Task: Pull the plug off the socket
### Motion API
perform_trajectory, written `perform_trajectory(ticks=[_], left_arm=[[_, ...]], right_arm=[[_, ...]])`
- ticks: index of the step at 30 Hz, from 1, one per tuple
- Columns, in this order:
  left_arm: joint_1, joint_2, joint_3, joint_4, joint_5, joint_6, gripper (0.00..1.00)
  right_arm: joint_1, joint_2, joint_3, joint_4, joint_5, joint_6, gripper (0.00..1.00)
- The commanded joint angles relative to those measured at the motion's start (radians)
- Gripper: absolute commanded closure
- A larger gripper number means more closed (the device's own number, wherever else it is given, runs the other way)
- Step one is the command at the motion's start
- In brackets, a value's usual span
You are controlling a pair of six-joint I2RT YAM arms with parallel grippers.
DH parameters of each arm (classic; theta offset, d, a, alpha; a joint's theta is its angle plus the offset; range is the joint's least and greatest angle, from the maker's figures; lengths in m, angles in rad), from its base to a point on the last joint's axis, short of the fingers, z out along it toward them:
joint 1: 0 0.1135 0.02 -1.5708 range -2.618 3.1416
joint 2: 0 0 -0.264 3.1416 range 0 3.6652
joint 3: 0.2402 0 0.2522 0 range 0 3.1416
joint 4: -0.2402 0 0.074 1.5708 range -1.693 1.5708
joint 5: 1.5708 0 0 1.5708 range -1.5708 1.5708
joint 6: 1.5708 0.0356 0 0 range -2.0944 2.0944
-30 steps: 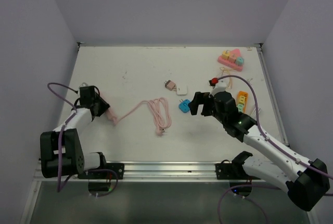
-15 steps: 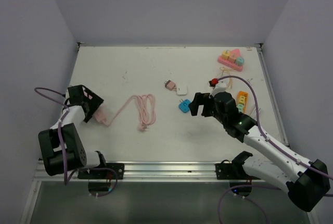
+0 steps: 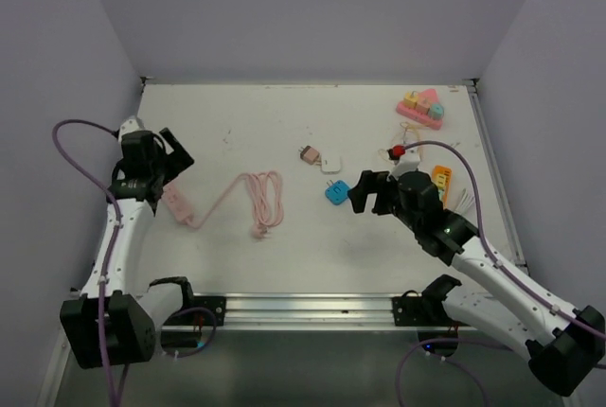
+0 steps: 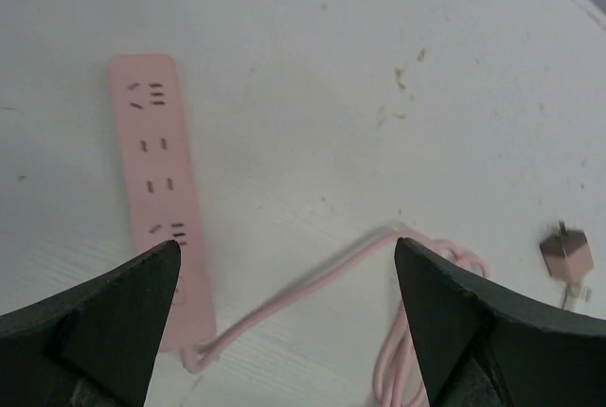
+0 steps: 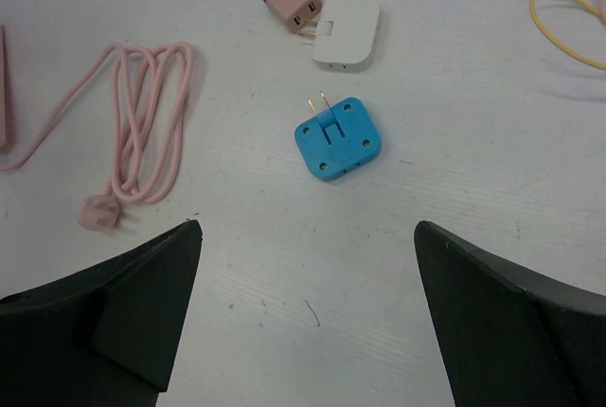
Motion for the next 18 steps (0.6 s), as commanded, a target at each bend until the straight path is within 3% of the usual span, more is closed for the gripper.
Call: perform_trajectory(ticks=[1,4,10,13,18], left_arm=[[-0.22,0.001,-0.003,-0.066,0.011,-0.009,0.02],[-0.355,0.03,-0.032,-0.043,-0.031,-0.09,0.03],[-0.754,0.251,0.052,-0.032,-0.185,-0.198,0.03],[-0.869,0.406,0.144,-0.063,-0.266,-0.225,0.05],[-0.943,0.642,0.284,-0.138,-0.375,-0.25,0.12]], right_arm=[[0.002,-0.045,0.034,-0.032,0.036,-0.016,0.01],[0.002,-0.077,0.035,-0.055,0.055,-0.017,0.01],[0.002,-0.119,0.02,-0.098,0.061,-0.013,0.01],[0.002,-0.137,0.014,-0.123,0.061,-0.005,0.01],[0.001,-0.168,0.017,-0.155,0.076,-0.01,0.01]])
